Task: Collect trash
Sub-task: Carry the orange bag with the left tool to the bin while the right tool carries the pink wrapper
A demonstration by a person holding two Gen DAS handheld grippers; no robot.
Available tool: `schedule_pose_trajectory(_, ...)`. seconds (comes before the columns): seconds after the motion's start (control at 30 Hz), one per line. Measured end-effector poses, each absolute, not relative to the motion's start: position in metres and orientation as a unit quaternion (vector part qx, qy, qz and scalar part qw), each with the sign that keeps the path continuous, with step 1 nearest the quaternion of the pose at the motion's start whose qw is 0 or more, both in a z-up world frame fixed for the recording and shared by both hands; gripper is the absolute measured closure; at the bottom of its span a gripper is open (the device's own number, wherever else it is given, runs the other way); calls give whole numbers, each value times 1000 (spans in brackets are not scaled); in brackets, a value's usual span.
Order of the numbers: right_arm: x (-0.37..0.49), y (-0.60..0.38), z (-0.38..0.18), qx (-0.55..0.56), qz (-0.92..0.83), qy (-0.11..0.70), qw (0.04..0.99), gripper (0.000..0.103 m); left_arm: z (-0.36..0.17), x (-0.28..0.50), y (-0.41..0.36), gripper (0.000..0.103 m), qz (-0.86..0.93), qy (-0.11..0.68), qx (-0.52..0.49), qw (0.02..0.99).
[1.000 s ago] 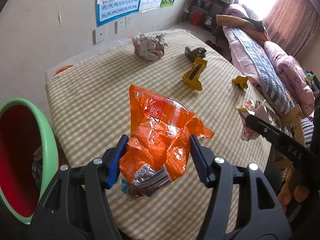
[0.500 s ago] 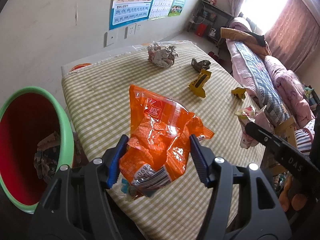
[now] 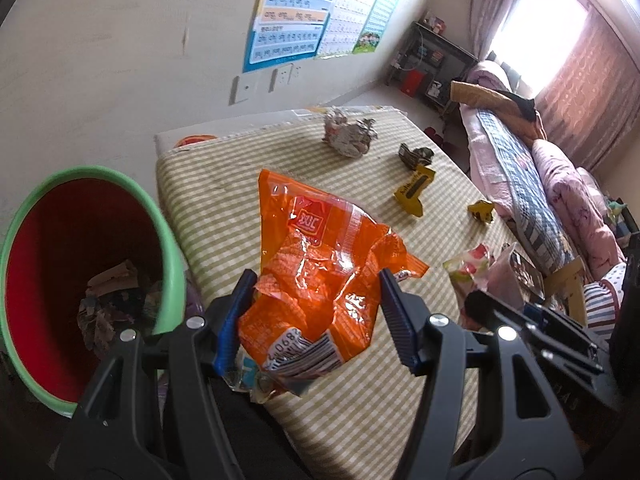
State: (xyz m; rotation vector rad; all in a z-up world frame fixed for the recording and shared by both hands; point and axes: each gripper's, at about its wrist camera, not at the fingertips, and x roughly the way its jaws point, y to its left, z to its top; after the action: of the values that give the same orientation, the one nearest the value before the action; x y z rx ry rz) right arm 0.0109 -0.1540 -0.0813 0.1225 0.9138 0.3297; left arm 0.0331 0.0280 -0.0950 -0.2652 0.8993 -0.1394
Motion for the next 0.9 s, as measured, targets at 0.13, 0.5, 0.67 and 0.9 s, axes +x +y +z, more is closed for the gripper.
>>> schedule_pose_trajectory(0.13, 7, -138, -82, 44, 177, 444, 877, 69, -94, 28, 43, 44, -51, 430, -132, 892)
schedule_pose_trajectory(0.5, 6, -98, -81, 6, 216, 452, 865, 69, -98, 15, 78, 44, -16, 430, -143, 891)
schedule_pose_trajectory(0.67, 10, -82, -76, -5, 229, 448, 864, 69, -95, 11, 91, 44, -7, 420, -152, 894)
schedule_pose_trajectory(0.9, 15, -63, -74, -22, 242, 449, 860, 69, -96, 4, 115, 44, 11, 413, -170, 895)
